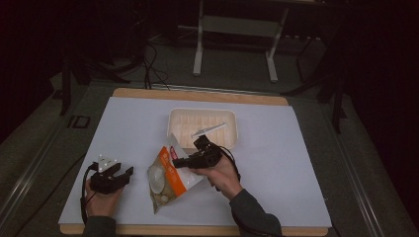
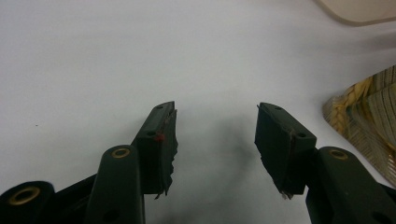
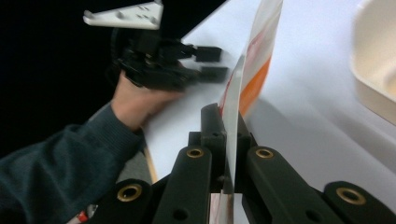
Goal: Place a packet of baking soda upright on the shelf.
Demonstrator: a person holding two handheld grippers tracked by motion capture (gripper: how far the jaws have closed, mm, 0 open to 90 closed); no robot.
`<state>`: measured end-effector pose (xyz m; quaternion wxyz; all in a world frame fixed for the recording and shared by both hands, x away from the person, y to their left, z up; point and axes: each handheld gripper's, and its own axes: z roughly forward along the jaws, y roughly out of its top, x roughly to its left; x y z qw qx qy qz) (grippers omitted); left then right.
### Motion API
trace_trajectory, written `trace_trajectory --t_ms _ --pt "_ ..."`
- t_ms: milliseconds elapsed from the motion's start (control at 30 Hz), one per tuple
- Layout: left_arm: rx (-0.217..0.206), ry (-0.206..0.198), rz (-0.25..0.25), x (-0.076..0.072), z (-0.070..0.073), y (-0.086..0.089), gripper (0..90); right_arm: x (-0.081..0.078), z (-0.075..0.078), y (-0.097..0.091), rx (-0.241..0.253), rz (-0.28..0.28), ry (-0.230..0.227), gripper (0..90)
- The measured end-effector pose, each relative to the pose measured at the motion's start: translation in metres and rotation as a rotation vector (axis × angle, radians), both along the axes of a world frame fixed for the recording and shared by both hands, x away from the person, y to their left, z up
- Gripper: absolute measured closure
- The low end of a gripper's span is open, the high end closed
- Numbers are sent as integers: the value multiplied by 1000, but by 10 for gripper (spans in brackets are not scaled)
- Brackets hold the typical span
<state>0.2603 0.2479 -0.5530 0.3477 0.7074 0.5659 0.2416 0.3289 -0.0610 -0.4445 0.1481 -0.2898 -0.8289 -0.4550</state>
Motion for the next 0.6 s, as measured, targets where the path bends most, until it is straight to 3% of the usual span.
trace_trajectory --t_ms 267,600 --pt "2 -1 0 0 0 0 475 -5 16 9 38 0 -25 900" --pt "10 4 5 0 0 -1 462 -6 31 -8 41 -34 -57 900"
